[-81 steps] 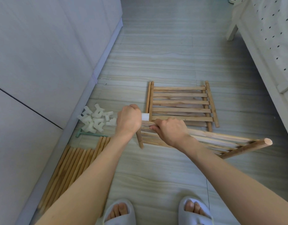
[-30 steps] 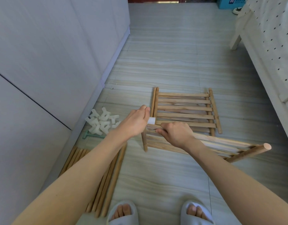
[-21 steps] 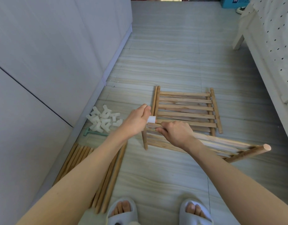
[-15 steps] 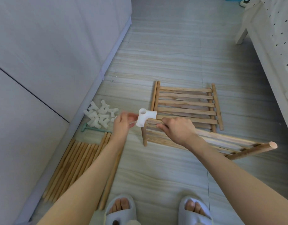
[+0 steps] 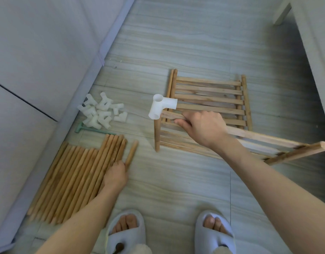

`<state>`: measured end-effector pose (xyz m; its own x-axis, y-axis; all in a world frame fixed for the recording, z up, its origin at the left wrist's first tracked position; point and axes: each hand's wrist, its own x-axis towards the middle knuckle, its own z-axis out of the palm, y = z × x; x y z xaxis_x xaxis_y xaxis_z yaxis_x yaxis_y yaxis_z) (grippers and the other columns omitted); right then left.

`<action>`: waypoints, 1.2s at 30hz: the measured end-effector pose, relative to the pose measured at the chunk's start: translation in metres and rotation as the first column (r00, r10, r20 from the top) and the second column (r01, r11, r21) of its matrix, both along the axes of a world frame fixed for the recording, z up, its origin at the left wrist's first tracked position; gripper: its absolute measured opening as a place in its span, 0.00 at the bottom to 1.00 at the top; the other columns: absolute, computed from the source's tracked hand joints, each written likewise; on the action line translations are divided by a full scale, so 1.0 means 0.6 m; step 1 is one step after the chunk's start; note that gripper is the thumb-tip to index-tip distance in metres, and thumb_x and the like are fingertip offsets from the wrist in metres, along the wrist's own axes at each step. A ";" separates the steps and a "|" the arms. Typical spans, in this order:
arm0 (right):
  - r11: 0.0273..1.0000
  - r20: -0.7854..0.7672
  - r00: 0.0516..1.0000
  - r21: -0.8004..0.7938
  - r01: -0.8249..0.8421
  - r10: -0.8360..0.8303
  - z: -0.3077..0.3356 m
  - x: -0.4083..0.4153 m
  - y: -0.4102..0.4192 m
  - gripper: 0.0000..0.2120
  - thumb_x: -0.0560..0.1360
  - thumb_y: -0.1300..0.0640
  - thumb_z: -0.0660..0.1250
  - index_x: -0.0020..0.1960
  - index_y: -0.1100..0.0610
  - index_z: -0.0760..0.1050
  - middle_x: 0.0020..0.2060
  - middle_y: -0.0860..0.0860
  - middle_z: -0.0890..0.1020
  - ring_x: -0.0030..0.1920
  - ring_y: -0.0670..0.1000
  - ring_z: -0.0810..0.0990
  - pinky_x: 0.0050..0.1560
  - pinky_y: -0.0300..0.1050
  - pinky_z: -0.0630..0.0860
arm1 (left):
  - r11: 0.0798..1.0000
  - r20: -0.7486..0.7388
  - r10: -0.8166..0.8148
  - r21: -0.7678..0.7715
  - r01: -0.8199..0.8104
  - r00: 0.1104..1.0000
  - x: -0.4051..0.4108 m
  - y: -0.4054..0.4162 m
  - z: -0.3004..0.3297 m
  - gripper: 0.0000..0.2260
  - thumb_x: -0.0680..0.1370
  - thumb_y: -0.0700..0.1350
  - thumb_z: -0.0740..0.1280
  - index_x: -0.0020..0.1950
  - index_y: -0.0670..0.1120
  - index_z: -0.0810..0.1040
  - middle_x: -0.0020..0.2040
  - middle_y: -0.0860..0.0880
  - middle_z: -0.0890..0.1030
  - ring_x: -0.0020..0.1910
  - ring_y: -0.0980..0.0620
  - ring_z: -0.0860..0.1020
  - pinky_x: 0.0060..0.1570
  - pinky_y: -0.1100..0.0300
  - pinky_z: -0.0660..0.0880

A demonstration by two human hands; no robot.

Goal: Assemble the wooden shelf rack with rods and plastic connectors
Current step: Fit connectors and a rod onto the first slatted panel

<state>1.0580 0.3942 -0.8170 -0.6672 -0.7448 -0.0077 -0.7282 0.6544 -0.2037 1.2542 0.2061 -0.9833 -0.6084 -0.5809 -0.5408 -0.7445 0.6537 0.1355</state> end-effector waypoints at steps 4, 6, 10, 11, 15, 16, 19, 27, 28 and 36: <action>1.000 -0.019 1.000 0.019 -0.006 0.006 0.000 0.004 0.001 0.17 0.78 0.38 0.49 0.40 0.49 0.62 0.40 0.53 0.81 0.42 0.59 0.78 0.34 0.46 0.60 | 0.976 -0.122 0.188 0.138 -0.171 0.975 -0.014 0.000 0.024 0.13 0.76 0.45 0.66 0.58 0.43 0.74 0.54 0.45 0.78 0.53 0.44 0.77 0.47 0.55 0.73; 0.999 -0.025 1.000 0.038 -0.004 0.004 0.002 0.007 0.002 0.17 0.78 0.38 0.49 0.41 0.50 0.62 0.41 0.53 0.81 0.43 0.59 0.78 0.34 0.46 0.60 | 0.943 -0.317 0.283 0.263 -0.203 0.905 -0.028 -0.002 0.065 0.10 0.75 0.43 0.68 0.55 0.45 0.75 0.46 0.50 0.78 0.48 0.48 0.77 0.41 0.59 0.71; 0.997 0.018 1.000 0.069 0.022 -0.023 0.010 0.007 -0.002 0.17 0.78 0.39 0.51 0.44 0.51 0.68 0.42 0.51 0.82 0.44 0.57 0.79 0.36 0.45 0.64 | 0.855 -0.585 0.462 0.494 -0.159 0.667 -0.076 -0.015 0.204 0.02 0.75 0.41 0.66 0.45 0.48 0.76 0.42 0.47 0.80 0.45 0.48 0.80 0.43 0.56 0.78; 0.997 0.066 0.997 0.062 0.041 -0.045 0.012 0.006 -0.003 0.17 0.78 0.39 0.53 0.48 0.50 0.71 0.42 0.49 0.81 0.45 0.56 0.79 0.37 0.45 0.65 | 0.798 -0.605 0.543 0.587 -0.133 0.583 -0.088 -0.017 0.245 0.02 0.76 0.41 0.66 0.45 0.47 0.77 0.42 0.46 0.80 0.44 0.48 0.81 0.43 0.56 0.79; 0.973 0.414 0.893 -0.068 0.223 -0.176 0.029 -0.002 -0.005 0.12 0.73 0.38 0.63 0.47 0.45 0.75 0.40 0.43 0.78 0.45 0.48 0.76 0.42 0.44 0.68 | 0.569 -0.578 0.741 0.811 0.135 0.342 -0.116 -0.005 0.385 0.05 0.77 0.40 0.64 0.44 0.42 0.79 0.36 0.48 0.78 0.37 0.55 0.80 0.37 0.65 0.77; 0.964 0.460 0.870 -0.091 0.248 -0.180 0.033 -0.003 -0.004 0.10 0.72 0.38 0.65 0.45 0.44 0.75 0.39 0.42 0.78 0.45 0.47 0.77 0.42 0.44 0.70 | 0.529 -0.571 0.748 0.821 0.215 0.338 -0.119 0.003 0.407 0.06 0.77 0.41 0.65 0.43 0.43 0.80 0.35 0.49 0.79 0.38 0.55 0.80 0.38 0.65 0.76; 0.966 0.497 0.854 -0.108 0.236 -0.153 0.038 0.001 -0.002 0.10 0.72 0.41 0.66 0.45 0.47 0.77 0.40 0.44 0.80 0.44 0.48 0.78 0.45 0.45 0.74 | 0.517 -0.618 0.649 0.786 0.340 0.442 -0.127 0.044 0.435 0.08 0.73 0.50 0.69 0.41 0.48 0.85 0.41 0.52 0.83 0.48 0.53 0.80 0.52 0.59 0.77; 0.685 0.872 0.489 -0.344 0.642 -0.021 0.097 0.018 0.035 0.17 0.80 0.53 0.57 0.37 0.56 0.78 0.38 0.51 0.79 0.42 0.49 0.76 0.49 0.45 0.75 | 0.644 -0.645 0.593 0.739 0.198 0.481 -0.161 0.111 0.382 0.07 0.78 0.46 0.64 0.44 0.54 0.80 0.42 0.56 0.82 0.43 0.66 0.78 0.42 0.76 0.70; 0.686 0.876 0.483 -0.361 0.631 0.017 0.105 0.021 0.041 0.17 0.80 0.51 0.57 0.39 0.56 0.78 0.39 0.51 0.79 0.42 0.49 0.76 0.49 0.44 0.75 | 0.663 -0.652 0.584 0.727 0.178 0.484 -0.160 0.115 0.373 0.07 0.79 0.45 0.64 0.43 0.54 0.79 0.41 0.57 0.81 0.41 0.67 0.77 0.40 0.78 0.69; 0.921 0.629 0.777 -0.296 0.253 -0.011 0.117 0.065 0.040 0.10 0.77 0.56 0.65 0.55 0.59 0.78 0.38 0.55 0.77 0.39 0.49 0.72 0.42 0.44 0.68 | 0.786 -0.727 0.436 0.594 0.168 0.531 -0.160 0.113 0.341 0.08 0.80 0.48 0.62 0.42 0.55 0.77 0.40 0.57 0.79 0.37 0.69 0.75 0.37 0.78 0.68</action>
<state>1.0971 0.4183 -0.7466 -0.7029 -0.6812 -0.2046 -0.2829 0.5316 -0.7983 1.1580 0.2741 -0.7790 -0.8698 -0.4854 -0.0890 -0.1726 0.1302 0.9763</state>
